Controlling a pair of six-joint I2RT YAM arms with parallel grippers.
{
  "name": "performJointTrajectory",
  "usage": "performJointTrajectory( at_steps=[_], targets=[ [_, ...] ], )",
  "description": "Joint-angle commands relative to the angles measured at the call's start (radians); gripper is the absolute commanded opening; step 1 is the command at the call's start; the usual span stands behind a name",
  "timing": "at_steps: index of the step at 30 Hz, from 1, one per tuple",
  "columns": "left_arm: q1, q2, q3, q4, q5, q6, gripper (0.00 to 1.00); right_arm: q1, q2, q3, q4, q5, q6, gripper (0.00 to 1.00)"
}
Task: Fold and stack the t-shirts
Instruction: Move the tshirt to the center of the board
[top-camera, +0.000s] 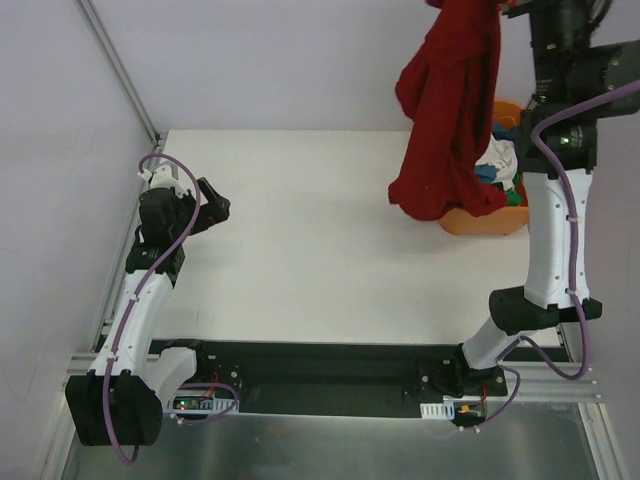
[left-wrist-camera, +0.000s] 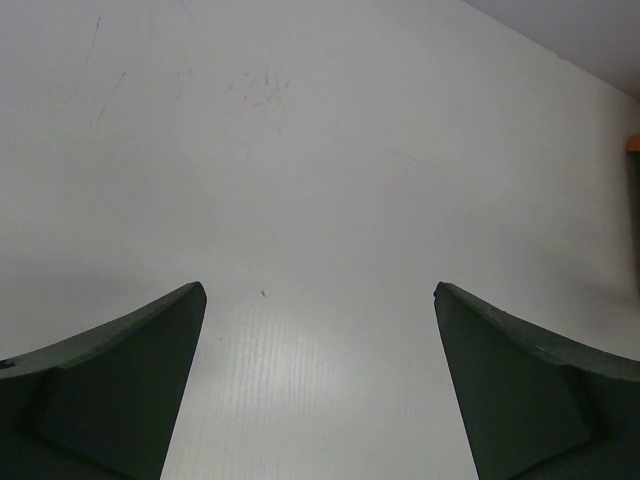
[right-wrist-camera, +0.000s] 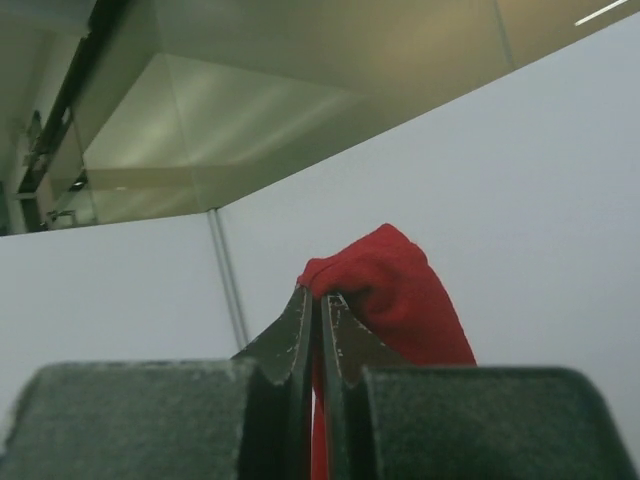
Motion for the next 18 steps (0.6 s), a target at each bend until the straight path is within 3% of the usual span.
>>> performJointTrajectory(
  at_steps=[1,8,12,15,16,18],
  targets=[
    [-0.009,-0.015,0.006,0.004,0.024,0.002,0.99,0.16,0.059,0.055,0.097,0.005,-0.082,0.01],
    [-0.009,-0.021,0.005,0.004,0.032,-0.004,0.99,0.402,0.143,0.06,0.15,0.089,-0.273,0.01],
    [-0.009,-0.023,0.005,0.002,0.022,-0.006,0.99,0.43,0.166,0.026,0.134,0.102,-0.308,0.01],
    [-0.009,-0.024,0.003,0.001,0.018,-0.009,0.99,0.427,0.048,-0.237,0.127,0.183,-0.4,0.01],
    [-0.009,-0.026,0.003,-0.002,0.013,-0.01,0.99,0.417,0.009,-0.425,0.127,0.236,-0.446,0.01],
    [-0.009,-0.024,0.005,-0.004,-0.001,-0.013,0.99,0.394,-0.114,-0.614,0.12,0.261,-0.455,0.01]
  ],
)
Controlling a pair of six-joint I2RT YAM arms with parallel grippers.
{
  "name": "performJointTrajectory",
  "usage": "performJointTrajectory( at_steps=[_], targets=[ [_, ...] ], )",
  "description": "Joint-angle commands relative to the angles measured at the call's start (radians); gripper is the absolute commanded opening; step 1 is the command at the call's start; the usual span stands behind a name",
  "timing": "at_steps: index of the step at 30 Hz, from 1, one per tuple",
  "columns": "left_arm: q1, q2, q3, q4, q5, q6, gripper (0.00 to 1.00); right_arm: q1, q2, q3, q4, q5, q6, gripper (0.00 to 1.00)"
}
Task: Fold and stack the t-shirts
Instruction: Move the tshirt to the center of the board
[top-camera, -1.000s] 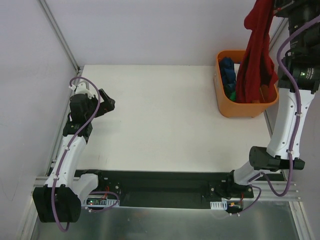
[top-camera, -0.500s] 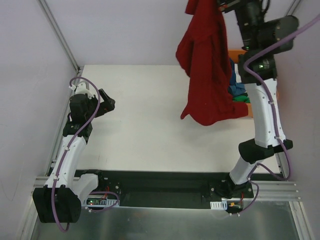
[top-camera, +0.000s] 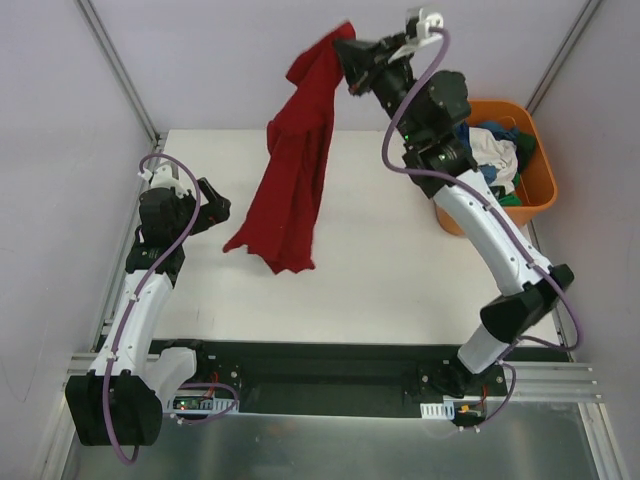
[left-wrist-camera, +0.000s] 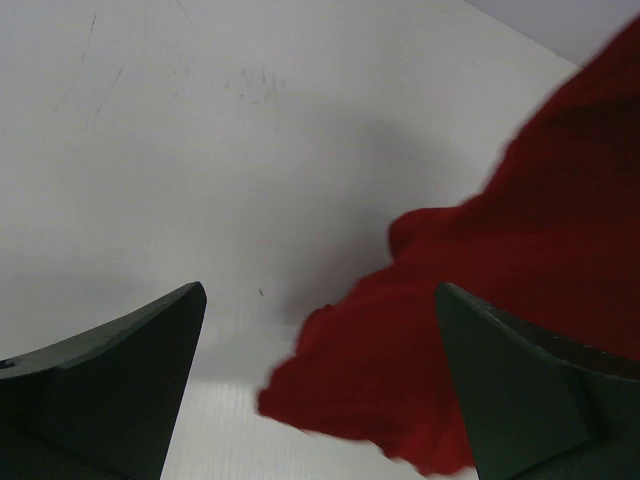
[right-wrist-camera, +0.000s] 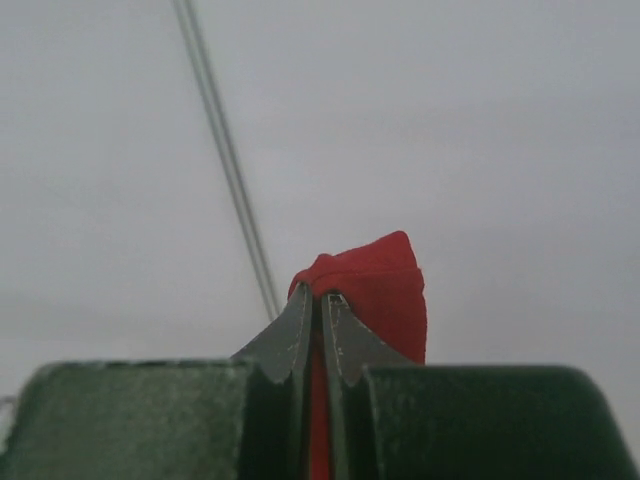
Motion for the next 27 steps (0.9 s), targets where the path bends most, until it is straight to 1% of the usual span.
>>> performJointTrajectory(
  at_steps=[1,2,3,4,5,7,8,9,11,12,13,14,16,17,18,19,20,21,23,24,25,26,27],
  targets=[
    [-0.009,-0.019,0.005,-0.007,-0.013,-0.011,0.99,-0.069,-0.232,-0.396,0.045,0.161,-0.077,0.01],
    [-0.009,-0.019,0.006,-0.009,-0.016,-0.011,0.99,-0.089,-0.307,-0.579,0.032,0.164,-0.043,0.01],
    [-0.009,-0.013,0.009,-0.014,-0.025,-0.013,0.99,-0.11,-0.338,-0.672,-0.007,0.162,-0.012,0.01],
    [-0.009,-0.009,0.009,-0.015,-0.026,-0.013,0.99,-0.151,-0.363,-0.746,-0.041,0.153,0.069,0.01],
    [-0.009,-0.001,0.012,-0.018,-0.028,-0.014,0.99,-0.173,-0.393,-0.886,-0.069,0.132,0.091,0.01],
    [-0.009,0.025,0.017,-0.018,-0.023,-0.022,0.99,-0.214,-0.411,-0.993,-0.11,0.095,0.112,0.01],
    [-0.009,0.037,0.021,-0.018,-0.02,-0.028,0.99,-0.221,-0.409,-1.038,-0.124,0.087,0.108,0.05],
    [-0.009,0.069,0.028,-0.018,-0.017,-0.036,0.99,-0.222,-0.408,-1.082,-0.167,0.049,0.096,0.07],
    [-0.009,0.108,0.051,-0.027,0.004,-0.048,0.99,-0.222,-0.383,-1.093,-0.231,-0.015,0.045,0.13],
    [-0.011,0.148,0.058,-0.03,0.012,-0.056,0.99,-0.224,-0.372,-1.081,-0.308,-0.038,0.036,0.17],
    [-0.009,0.169,0.073,-0.034,0.026,-0.063,0.99,-0.221,-0.363,-1.07,-0.352,-0.077,0.001,0.23],
    [-0.009,0.192,0.083,-0.037,0.032,-0.075,0.99,-0.221,-0.352,-1.061,-0.421,-0.08,-0.013,0.43],
    [-0.009,0.258,0.113,-0.038,0.035,-0.091,0.99,-0.221,-0.352,-1.04,-0.468,-0.085,-0.03,0.57],
    [-0.008,0.283,0.129,-0.04,0.035,-0.094,0.99,-0.218,-0.363,-1.037,-0.494,-0.077,-0.03,0.86],
    [-0.009,0.336,0.146,-0.041,0.033,-0.096,0.99,-0.215,-0.369,-1.03,-0.503,-0.072,-0.038,0.99],
    [-0.009,0.362,0.19,-0.041,0.029,-0.094,0.99,-0.21,-0.377,-1.012,-0.518,-0.056,-0.041,0.97],
    [-0.009,0.395,0.216,-0.041,0.017,-0.088,0.99,-0.209,-0.384,-1.003,-0.547,-0.042,-0.041,0.97],
    [-0.009,0.459,0.247,-0.047,0.015,-0.086,0.99,-0.204,-0.388,-0.991,-0.567,-0.029,-0.044,0.96],
    [-0.009,0.537,0.348,-0.053,0.01,-0.076,0.99,-0.199,-0.391,-0.955,-0.626,0.033,-0.036,0.96],
    [-0.009,0.62,0.385,-0.07,0.009,-0.068,0.99,-0.195,-0.397,-0.958,-0.63,0.049,-0.039,0.97],
    [-0.009,0.663,0.461,-0.089,0.003,-0.06,0.98,-0.192,-0.411,-0.966,-0.632,0.072,-0.039,0.97],
    [-0.009,0.751,0.507,-0.125,-0.022,-0.053,0.97,-0.19,-0.418,-0.964,-0.658,0.108,-0.038,0.96],
    [-0.009,0.795,0.552,-0.153,-0.025,-0.042,0.96,-0.187,-0.426,-0.963,-0.678,0.13,-0.041,0.96]
  ],
)
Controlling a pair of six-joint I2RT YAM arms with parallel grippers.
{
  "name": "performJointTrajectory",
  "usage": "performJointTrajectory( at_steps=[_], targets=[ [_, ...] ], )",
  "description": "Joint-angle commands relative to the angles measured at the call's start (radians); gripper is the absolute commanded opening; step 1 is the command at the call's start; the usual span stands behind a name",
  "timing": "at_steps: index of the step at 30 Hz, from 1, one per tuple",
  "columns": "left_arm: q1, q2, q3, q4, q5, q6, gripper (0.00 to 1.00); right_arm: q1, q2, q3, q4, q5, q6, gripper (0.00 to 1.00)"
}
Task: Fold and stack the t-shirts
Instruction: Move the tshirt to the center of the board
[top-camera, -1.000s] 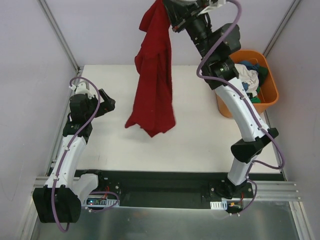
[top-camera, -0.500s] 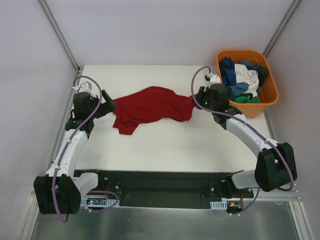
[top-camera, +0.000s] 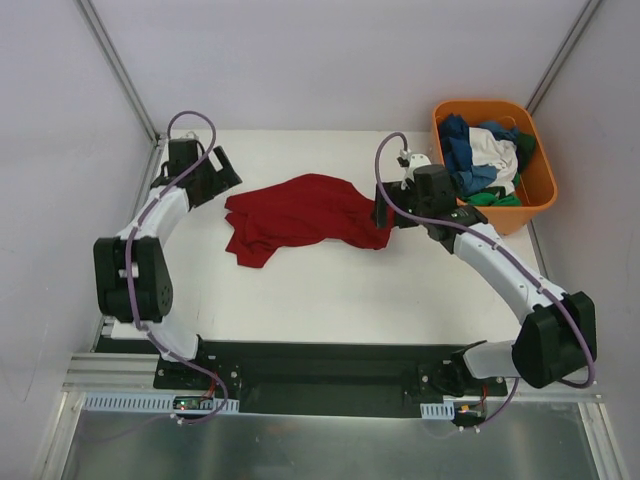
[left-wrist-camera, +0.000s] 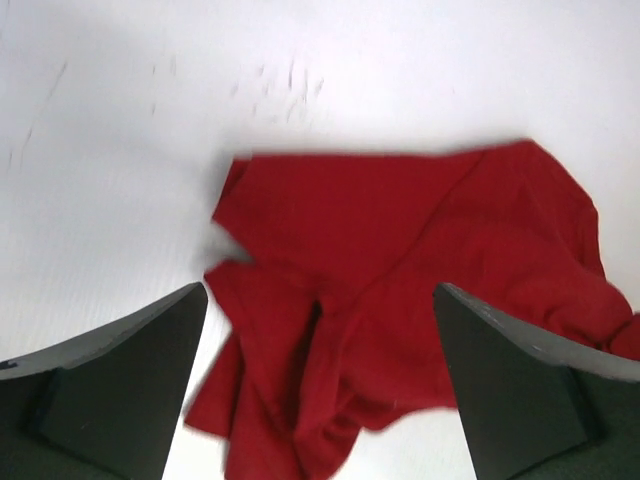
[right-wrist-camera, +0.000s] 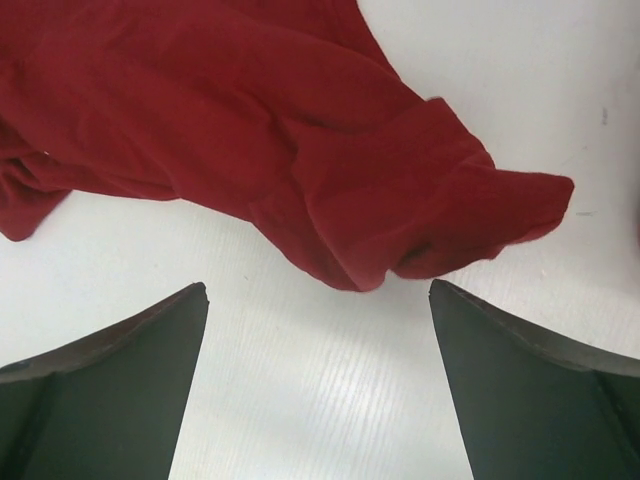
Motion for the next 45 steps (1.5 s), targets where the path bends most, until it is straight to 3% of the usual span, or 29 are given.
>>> performJointTrajectory(
  at_steps=[1,5,10,14,18,21,24,25,27,31,32,33,38,45],
  targets=[
    [-0.009,0.207,0.243,-0.133,-0.048,0.036,0.94,0.015,-0.095,0.043,-0.119,0.162,-0.018,0.96],
    [-0.009,0.371,0.371,-0.223,-0.044,0.042,0.92,0.019,-0.164,0.011,-0.185,0.231,-0.019,0.97],
    [-0.012,0.413,0.382,-0.234,0.013,0.038,0.88,0.019,-0.17,-0.035,-0.169,0.182,0.001,0.96],
    [-0.015,0.459,0.405,-0.234,0.042,0.039,0.79,0.018,-0.118,-0.049,-0.138,0.201,0.046,0.96],
    [-0.015,0.493,0.434,-0.247,0.053,0.045,0.58,0.016,-0.098,-0.048,-0.115,0.201,0.044,0.97],
    [-0.015,0.499,0.435,-0.26,0.045,0.051,0.51,0.012,-0.1,-0.042,-0.12,0.227,0.037,0.96],
    [-0.04,0.511,0.448,-0.28,0.036,0.059,0.51,0.006,-0.106,-0.045,-0.12,0.233,0.035,0.97],
    [-0.041,0.527,0.455,-0.287,0.033,0.065,0.57,0.004,-0.109,-0.048,-0.12,0.235,0.037,0.96],
    [-0.055,0.547,0.495,-0.324,-0.024,0.062,0.57,0.002,-0.112,-0.052,-0.118,0.232,0.037,0.97],
    [-0.081,0.583,0.546,-0.37,-0.079,0.074,0.31,-0.002,-0.113,-0.065,-0.112,0.238,0.04,0.97],
    [-0.081,0.585,0.557,-0.373,-0.081,0.073,0.12,-0.007,-0.112,-0.066,-0.112,0.239,0.044,0.96],
    [-0.081,0.583,0.557,-0.373,-0.094,0.07,0.0,-0.01,-0.104,-0.066,-0.115,0.238,0.05,0.97],
    [-0.084,0.47,0.523,-0.373,-0.165,0.07,0.0,-0.024,-0.028,-0.028,-0.147,0.244,0.135,0.97],
    [-0.104,0.205,0.313,-0.343,-0.309,0.068,0.0,-0.022,0.187,0.141,-0.212,0.356,0.262,0.97]
  ],
)
